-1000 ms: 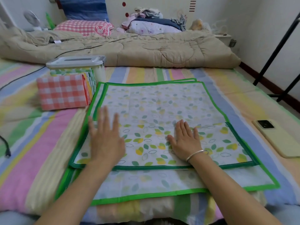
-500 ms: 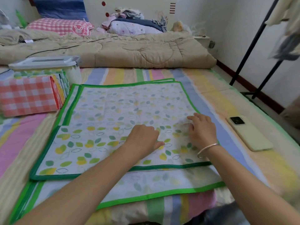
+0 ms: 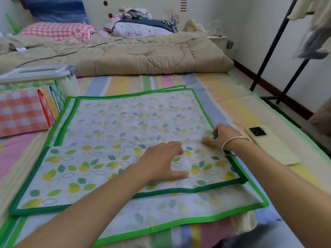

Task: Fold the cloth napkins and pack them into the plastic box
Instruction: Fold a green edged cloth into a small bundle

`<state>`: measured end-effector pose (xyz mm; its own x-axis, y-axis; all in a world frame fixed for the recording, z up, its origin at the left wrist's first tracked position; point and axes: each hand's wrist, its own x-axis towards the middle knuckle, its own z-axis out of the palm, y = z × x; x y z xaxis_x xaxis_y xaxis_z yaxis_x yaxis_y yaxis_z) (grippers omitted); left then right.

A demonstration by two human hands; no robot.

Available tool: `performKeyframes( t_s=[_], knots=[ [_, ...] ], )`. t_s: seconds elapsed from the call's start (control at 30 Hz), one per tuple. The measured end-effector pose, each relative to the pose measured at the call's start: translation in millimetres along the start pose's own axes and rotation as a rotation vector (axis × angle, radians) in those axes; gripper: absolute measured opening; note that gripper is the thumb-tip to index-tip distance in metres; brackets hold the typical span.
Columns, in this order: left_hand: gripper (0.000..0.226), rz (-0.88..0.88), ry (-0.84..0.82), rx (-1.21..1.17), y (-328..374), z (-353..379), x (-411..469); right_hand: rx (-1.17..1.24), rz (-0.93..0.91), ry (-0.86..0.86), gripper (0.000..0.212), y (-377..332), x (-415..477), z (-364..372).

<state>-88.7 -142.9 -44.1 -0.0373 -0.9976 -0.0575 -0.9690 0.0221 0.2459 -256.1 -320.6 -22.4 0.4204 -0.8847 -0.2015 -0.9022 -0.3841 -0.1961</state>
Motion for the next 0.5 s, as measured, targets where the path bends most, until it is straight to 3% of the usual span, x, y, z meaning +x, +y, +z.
performKeyframes(
  t_s=[0.2, 0.33, 0.5],
  knots=[
    [0.091, -0.029, -0.013, 0.058, 4, -1, 0, 0.198, 0.030, -0.053, 0.065, 13, -11, -11],
    [0.110, -0.034, -0.051, 0.078, 6, 0, -1, 0.357, -0.010, -0.023, 0.058, 18, -26, -13],
    [0.119, -0.039, -0.075, 0.060, 8, -1, -4, 0.541, 0.022, -0.217, 0.046, 19, -47, -16]
  ],
)
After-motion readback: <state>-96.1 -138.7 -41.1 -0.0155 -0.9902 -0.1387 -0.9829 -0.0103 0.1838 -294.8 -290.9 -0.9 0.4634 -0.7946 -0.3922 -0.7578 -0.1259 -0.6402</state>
